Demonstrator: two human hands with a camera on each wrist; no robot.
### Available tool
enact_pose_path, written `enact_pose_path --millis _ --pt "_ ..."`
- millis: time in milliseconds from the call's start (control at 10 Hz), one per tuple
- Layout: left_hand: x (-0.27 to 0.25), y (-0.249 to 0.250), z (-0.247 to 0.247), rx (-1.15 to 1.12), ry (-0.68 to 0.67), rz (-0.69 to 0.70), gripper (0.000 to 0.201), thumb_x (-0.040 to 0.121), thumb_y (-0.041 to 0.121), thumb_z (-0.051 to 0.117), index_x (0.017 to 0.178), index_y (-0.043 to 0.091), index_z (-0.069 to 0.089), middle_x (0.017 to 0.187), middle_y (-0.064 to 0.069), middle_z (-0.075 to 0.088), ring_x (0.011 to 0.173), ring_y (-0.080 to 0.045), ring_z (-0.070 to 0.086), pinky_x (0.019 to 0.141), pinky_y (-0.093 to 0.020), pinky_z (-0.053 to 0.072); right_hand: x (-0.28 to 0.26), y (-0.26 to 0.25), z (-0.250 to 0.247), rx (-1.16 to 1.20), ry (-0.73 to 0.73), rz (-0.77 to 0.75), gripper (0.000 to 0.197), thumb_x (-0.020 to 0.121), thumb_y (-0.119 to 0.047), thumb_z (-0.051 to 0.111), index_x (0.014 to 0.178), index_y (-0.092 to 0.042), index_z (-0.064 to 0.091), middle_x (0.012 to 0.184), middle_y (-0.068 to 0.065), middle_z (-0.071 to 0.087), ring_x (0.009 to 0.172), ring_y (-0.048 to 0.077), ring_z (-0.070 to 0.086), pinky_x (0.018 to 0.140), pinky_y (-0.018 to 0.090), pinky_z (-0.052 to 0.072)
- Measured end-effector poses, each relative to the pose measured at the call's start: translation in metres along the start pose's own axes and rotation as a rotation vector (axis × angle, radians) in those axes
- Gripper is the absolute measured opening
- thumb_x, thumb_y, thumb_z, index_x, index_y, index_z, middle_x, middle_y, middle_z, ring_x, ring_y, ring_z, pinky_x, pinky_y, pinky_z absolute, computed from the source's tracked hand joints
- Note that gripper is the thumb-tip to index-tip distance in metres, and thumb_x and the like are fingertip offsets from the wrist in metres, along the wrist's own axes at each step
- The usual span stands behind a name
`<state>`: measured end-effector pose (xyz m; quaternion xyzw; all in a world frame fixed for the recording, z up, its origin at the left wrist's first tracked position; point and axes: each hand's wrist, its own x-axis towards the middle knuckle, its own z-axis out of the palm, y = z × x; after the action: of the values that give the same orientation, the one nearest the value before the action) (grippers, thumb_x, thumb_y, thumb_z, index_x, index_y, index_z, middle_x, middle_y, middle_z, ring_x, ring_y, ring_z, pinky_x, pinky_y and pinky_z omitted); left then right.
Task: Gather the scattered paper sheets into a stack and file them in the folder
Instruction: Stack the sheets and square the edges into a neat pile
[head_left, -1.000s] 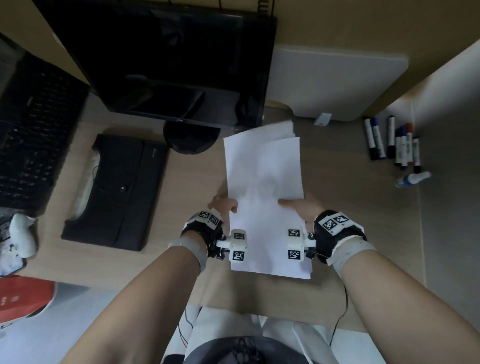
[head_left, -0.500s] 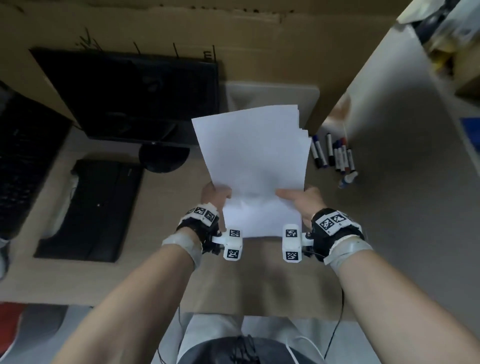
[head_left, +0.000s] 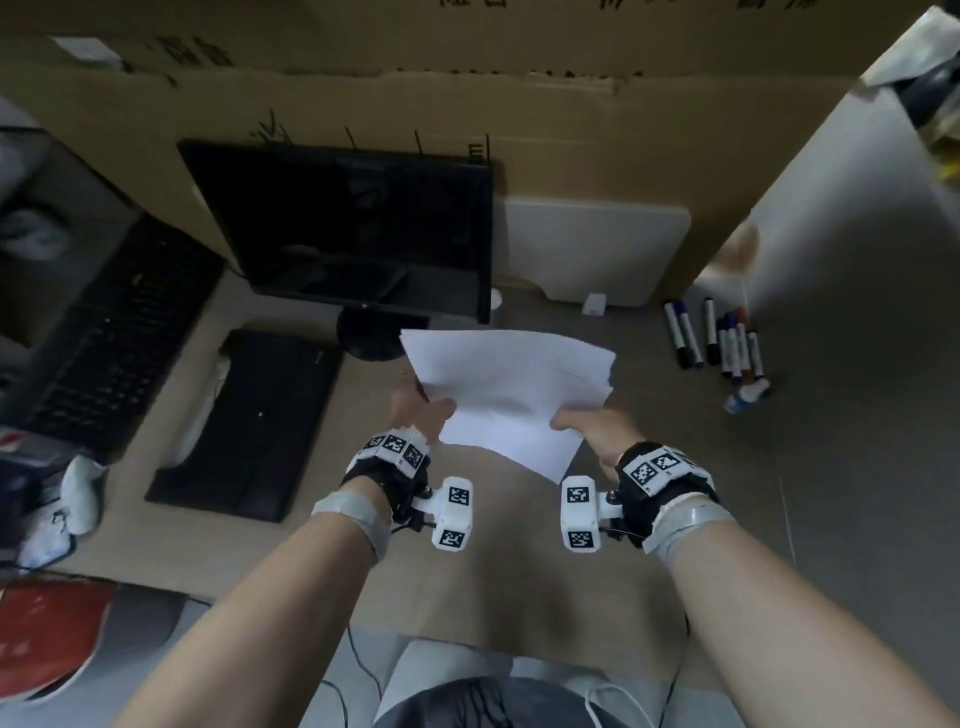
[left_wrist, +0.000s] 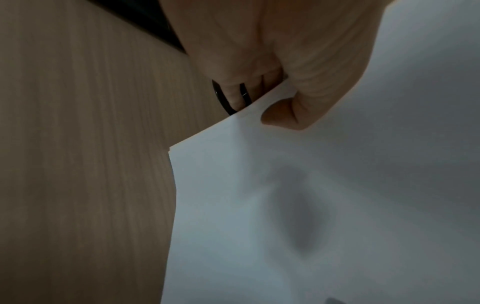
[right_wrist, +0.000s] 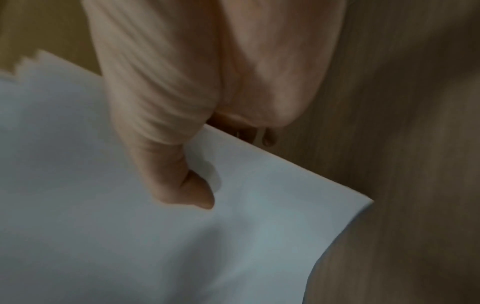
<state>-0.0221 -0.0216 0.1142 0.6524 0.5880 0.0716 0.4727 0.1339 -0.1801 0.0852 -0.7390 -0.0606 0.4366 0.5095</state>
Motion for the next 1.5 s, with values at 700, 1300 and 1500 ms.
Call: enact_pose_path --millis 700,1300,1500 --pt "0.008 0.020 -0.015 -0.333 0.072 0.010 0.038 0.074 0.001 0.067 0.109 0.000 0.053 0.084 -0.006 0.062 0.077 -0.022 0.062 0.060 -0.022 0.047 0.001 -0.034 0.018 0.134 0.001 -0.163 0.040 0.069 0.003 0.082 0.106 -0.004 0.069 0.099 0.008 0.074 0.085 0.015 0.072 0.063 0.016 0.054" --pt "-0.011 0.058 -0.019 -0.541 0.116 0.000 0.088 0.078 0.047 0.073 0.146 0.016 0.026 0.132 -0.005 0.049 0.121 -0.026 0.051 0.093 -0.031 0.041 0.006 -0.040 0.022 0.046 0.023 -0.125 0.042 0.066 -0.006 0.086 0.104 -0.004 0.070 0.097 0.004 0.073 0.090 0.019 0.070 0.071 0.023 0.052" --pt "-0.003 0.046 -0.014 -0.449 0.039 -0.090 0.109 0.074 0.071 0.062 0.154 0.015 0.012 0.155 -0.008 0.029 0.138 -0.030 0.035 0.107 -0.042 0.030 0.009 -0.037 0.021 0.033 0.050 -0.109 0.029 0.068 -0.011 0.086 0.087 -0.014 0.065 0.086 -0.004 0.068 0.079 0.011 0.065 0.078 0.029 0.050"
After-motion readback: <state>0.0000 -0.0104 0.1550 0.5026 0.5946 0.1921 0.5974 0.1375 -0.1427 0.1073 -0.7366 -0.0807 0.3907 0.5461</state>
